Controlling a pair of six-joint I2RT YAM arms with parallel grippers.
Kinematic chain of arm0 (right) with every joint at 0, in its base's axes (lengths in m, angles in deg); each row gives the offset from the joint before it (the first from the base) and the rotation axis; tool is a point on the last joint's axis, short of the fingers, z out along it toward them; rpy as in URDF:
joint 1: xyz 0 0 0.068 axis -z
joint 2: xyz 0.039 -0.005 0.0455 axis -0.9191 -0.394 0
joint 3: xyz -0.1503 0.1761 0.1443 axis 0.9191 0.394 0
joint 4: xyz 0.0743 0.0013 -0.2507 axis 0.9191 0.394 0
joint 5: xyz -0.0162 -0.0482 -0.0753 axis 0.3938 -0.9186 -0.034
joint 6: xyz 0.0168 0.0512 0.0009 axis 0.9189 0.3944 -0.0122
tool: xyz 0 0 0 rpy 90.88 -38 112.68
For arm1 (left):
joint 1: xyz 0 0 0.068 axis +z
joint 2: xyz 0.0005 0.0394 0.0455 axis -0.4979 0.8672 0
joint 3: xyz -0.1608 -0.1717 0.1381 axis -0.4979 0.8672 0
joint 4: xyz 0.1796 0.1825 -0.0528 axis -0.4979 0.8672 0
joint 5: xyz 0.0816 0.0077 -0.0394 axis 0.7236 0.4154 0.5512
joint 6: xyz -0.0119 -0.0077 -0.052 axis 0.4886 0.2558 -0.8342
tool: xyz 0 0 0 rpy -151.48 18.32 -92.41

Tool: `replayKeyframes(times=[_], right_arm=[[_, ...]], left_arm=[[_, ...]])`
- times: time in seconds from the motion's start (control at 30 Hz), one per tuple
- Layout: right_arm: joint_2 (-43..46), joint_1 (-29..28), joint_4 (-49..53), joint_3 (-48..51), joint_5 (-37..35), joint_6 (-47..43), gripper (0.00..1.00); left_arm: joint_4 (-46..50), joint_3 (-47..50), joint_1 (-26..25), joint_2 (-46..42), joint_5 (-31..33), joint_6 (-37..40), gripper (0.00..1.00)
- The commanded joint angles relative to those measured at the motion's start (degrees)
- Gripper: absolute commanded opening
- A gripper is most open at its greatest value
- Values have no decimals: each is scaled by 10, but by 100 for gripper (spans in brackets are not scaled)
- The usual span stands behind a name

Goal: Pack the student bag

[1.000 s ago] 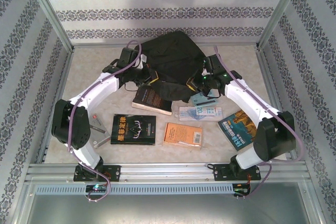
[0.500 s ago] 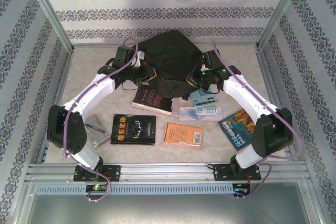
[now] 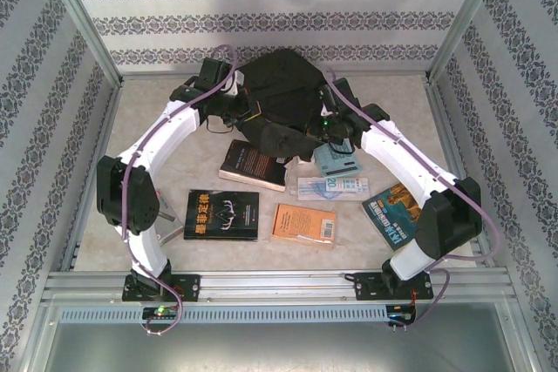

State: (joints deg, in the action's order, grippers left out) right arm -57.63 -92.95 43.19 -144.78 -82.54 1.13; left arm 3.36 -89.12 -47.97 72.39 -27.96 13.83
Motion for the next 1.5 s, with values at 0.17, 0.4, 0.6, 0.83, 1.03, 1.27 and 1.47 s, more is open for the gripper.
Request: replayKeyframes(times=[0.17,0.4,0.6,0.83,1.03,1.27,1.47], right_arm=[[9,8,67,3,-62,-51,0],[1,15,64,-4,-58,-49,0],[-12,35,58,-8,-54,-57,0],[-35,32,43,-59,-10,-70,0],[-81,29,46,-165,30,-109,0],[-214,26,64,-323,67,-135,0],[-317,58,40,-392,104,-113,0]], left_arm=[[13,16,57,0,79,24,0],[9,31,66,-8,90,29,0],[5,29,85,-1,109,29,0],[2,20,95,1,110,19,0],[-20,85,118,-57,144,-8,0],[-35,125,131,-93,128,-28,54],[-34,146,132,-130,115,-40,82]])
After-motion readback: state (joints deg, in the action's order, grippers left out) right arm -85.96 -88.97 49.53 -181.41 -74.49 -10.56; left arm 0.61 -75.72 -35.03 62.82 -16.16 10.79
